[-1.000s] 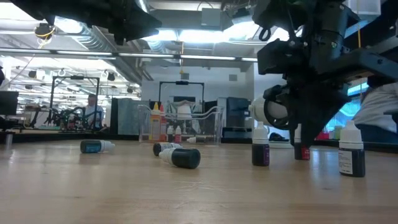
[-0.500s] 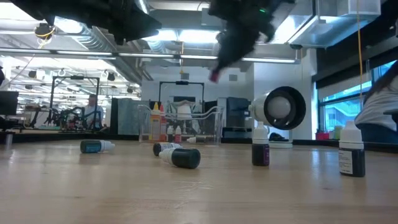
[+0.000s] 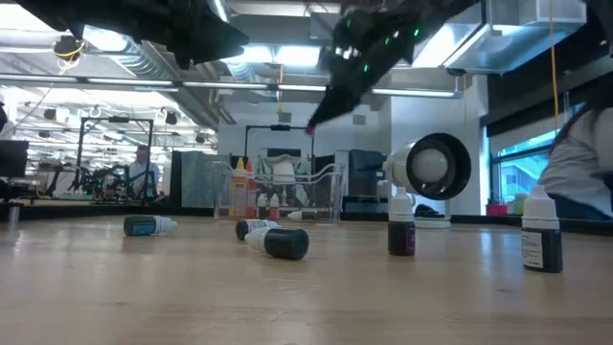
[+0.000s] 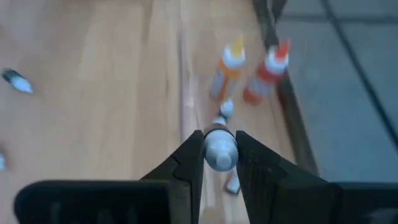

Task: Pick & Place food coloring
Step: Put the red food coloring bottle into the transparent bin

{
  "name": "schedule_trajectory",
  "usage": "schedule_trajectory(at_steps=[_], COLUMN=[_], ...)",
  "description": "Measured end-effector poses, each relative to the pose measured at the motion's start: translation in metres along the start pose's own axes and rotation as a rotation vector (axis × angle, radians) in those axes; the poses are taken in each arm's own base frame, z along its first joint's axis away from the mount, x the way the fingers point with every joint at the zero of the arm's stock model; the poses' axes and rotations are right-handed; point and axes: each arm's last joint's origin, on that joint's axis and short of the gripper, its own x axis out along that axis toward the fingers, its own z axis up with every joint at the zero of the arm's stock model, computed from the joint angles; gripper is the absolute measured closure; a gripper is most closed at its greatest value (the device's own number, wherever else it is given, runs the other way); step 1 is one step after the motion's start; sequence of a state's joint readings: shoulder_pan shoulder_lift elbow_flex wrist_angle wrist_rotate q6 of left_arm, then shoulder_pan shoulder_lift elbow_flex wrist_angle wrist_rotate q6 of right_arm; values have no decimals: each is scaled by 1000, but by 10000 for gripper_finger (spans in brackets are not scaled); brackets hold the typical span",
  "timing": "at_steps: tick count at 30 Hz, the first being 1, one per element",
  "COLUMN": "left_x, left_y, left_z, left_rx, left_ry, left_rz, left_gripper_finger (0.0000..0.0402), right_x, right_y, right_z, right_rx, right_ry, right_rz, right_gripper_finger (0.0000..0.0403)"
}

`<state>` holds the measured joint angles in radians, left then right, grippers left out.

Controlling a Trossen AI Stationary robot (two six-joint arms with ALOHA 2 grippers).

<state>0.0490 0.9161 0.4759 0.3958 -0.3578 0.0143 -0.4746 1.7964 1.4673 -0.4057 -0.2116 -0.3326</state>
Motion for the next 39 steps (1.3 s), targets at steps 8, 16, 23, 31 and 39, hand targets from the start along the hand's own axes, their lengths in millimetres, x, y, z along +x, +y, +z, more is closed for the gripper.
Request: schedule_trajectory(at_steps=[8,16,23,31,39], left_x=[0,0,0,0,0], left_y=[1,1,1,1,1], left_z=[0,0,0,-1,-1], left_rx=[1,2,2,2,2], left_ry=[4,5,5,6,6], left_rz=[37,42,42,42,42], left_gripper_finger=[222,224,222,222,224], right_x=[49,66,65,64,64], right_y=[-20,-20,-19,-17,-17], right_z=[-36,-48,-51,-55,-55], right_rx=[78,87,96,103,102], right_ry=[129,177,205,243,242], right_rz=[10,18,27,41,40], right_gripper_finger=[318,317,317,317,317])
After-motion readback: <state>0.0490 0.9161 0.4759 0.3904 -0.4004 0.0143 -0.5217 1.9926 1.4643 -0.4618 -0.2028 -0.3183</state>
